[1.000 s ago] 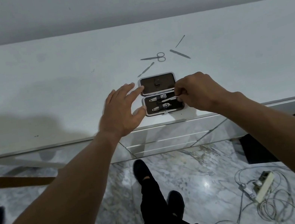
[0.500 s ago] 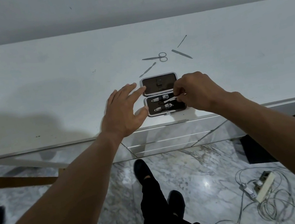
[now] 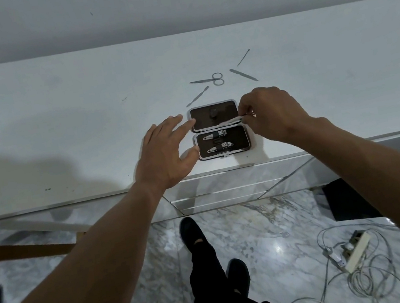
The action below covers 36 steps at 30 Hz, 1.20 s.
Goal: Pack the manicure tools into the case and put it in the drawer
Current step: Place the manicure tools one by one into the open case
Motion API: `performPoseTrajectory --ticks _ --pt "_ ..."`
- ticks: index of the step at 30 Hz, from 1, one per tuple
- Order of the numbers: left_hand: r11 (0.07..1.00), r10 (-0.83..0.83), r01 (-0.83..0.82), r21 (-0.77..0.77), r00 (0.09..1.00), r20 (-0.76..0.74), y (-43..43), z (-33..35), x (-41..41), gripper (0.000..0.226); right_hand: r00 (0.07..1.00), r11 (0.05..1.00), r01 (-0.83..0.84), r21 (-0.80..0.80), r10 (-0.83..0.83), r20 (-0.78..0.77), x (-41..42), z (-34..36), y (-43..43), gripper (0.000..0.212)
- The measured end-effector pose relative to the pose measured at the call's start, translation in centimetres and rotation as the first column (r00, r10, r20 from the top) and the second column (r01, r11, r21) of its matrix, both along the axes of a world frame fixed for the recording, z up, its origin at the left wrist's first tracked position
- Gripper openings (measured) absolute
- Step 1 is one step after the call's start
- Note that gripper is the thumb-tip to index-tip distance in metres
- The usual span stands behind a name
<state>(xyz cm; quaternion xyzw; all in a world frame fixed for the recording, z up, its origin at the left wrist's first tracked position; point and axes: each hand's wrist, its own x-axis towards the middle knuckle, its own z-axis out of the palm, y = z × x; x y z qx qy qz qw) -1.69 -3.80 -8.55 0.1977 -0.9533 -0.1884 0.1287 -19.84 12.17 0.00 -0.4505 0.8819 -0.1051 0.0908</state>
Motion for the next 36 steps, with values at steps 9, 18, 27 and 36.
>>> performPoseTrajectory --ticks 9,18,27,36 --pt "1.000 0.004 -0.004 0.014 1.000 -0.007 0.0 0.2 0.1 0.061 0.988 0.992 0.119 0.036 -0.114 -0.105 -0.7 -0.7 -1.8 0.021" --pt "1.000 0.002 -0.002 -0.001 1.000 -0.009 0.0 0.1 0.0 0.062 0.997 0.997 0.065 0.030 -0.063 -0.043 -0.6 -0.9 -3.1 0.022" --pt "1.000 0.002 -0.002 -0.007 1.000 0.006 -0.1 0.0 0.0 0.066 1.000 0.999 -0.015 0.034 0.014 0.016 -0.3 -1.5 -4.9 0.021" --pt "1.000 -0.002 0.002 -0.017 1.000 0.009 -0.1 0.1 0.0 0.068 0.998 0.994 -0.053 0.093 0.050 0.035 -1.4 -0.9 -4.8 0.020"
